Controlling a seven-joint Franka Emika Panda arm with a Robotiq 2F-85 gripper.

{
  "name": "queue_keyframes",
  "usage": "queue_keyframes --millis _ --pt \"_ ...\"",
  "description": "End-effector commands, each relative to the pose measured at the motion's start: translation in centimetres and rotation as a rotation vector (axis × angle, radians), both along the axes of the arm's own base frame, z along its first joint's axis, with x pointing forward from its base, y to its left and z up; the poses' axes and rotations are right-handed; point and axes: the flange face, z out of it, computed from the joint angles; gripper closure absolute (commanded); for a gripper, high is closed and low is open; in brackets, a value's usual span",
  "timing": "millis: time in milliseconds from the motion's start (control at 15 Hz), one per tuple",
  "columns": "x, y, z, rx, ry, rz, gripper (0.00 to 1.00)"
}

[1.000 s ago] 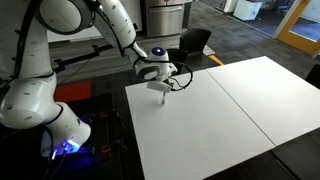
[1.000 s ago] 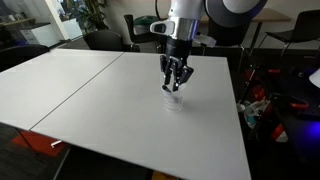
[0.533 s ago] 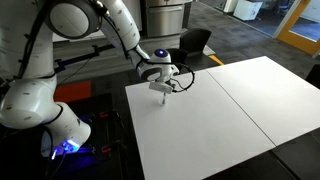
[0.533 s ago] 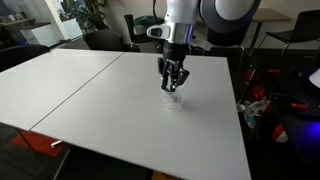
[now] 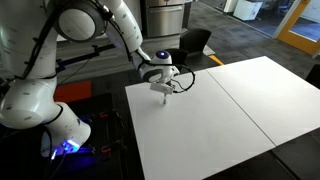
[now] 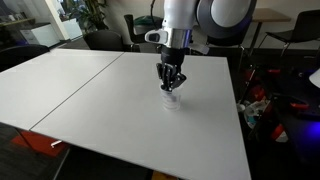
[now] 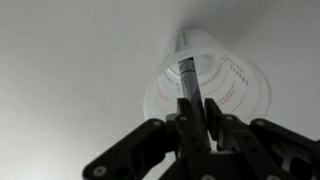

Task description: Take the marker out of the cup and put it on the table

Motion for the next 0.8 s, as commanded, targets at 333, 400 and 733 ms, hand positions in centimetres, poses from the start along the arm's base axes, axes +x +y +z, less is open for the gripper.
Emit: queue_keyframes --millis 333,400,733 --pt "-1.4 -0.1 2.3 0.009 -0.051 -0.055 0.95" --pt "-1.8 -0.1 2.8 0.013 -0.063 -0.055 0.95" --pt "-4.1 -0.4 5.7 0.026 -0.159 -0.034 0.95"
